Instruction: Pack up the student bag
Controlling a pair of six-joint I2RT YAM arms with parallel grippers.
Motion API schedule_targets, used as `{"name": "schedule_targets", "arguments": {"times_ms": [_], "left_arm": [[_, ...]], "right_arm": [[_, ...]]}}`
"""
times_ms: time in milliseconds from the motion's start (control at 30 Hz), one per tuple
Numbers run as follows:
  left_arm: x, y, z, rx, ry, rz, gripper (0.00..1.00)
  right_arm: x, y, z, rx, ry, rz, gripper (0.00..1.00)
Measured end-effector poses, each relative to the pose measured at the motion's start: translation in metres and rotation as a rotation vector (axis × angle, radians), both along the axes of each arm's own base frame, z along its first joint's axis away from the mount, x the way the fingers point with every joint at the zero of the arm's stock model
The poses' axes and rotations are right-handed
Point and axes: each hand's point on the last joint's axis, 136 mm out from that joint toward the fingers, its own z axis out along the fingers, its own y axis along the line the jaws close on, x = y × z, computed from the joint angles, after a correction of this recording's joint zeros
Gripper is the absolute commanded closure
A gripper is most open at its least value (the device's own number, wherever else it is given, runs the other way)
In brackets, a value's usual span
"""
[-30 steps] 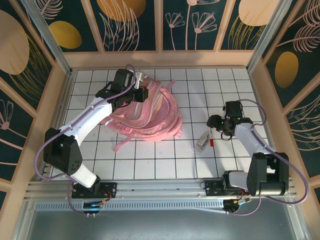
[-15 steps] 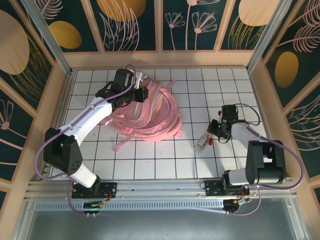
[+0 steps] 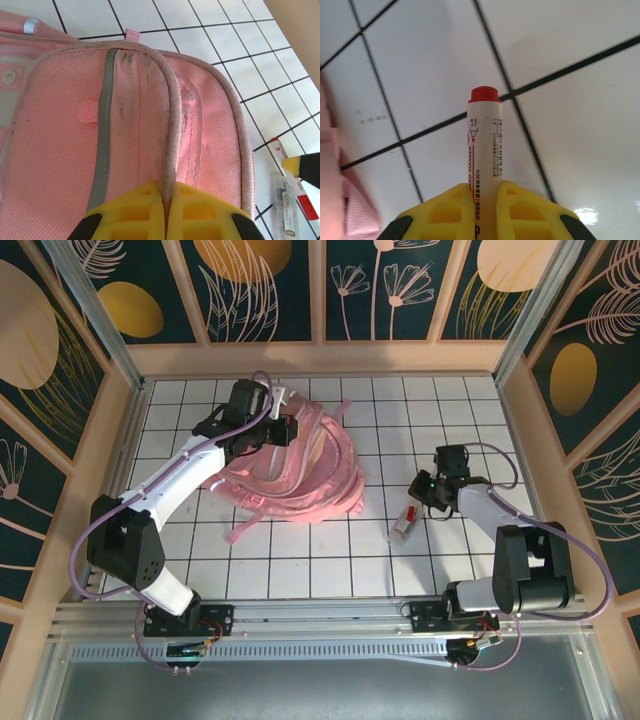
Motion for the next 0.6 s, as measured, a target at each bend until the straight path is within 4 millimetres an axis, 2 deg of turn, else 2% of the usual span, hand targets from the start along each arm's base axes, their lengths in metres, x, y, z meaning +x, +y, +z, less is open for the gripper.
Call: {"name": "schedule_targets", "arguments": {"times_ms": [133,233,400,533,600], "left_arm": [[0.000,-0.001,0.000,-0.010,0.006,0.001,1.00],[0.000,-0.001,0.000,-0.011,0.007,0.002,1.00],[-0.001,-0.001,-0.002,-0.008,0.010,0.002,1.00],[-0.002,0.000,-0.002,-0.008,0.009,0.002,1.00],[-0.002,0.000,-0.002,-0.008,0.009,0.002,1.00]], "right_arm": [[0.016,0.012,-0.011,-0.023,0.009,-0.056,0.93],[0.016,0.014,-0.025,-0.053,0.039,-0.101,0.92],[0.018,0.016,-0.026,-0.070,0.012,-0.159,0.81],[0.020,0.012,-0.027,-0.084,0.007,-0.177,0.79],[0.020,0.011,-0.028,-0.094,0.006,-0.178,0.74]]}}
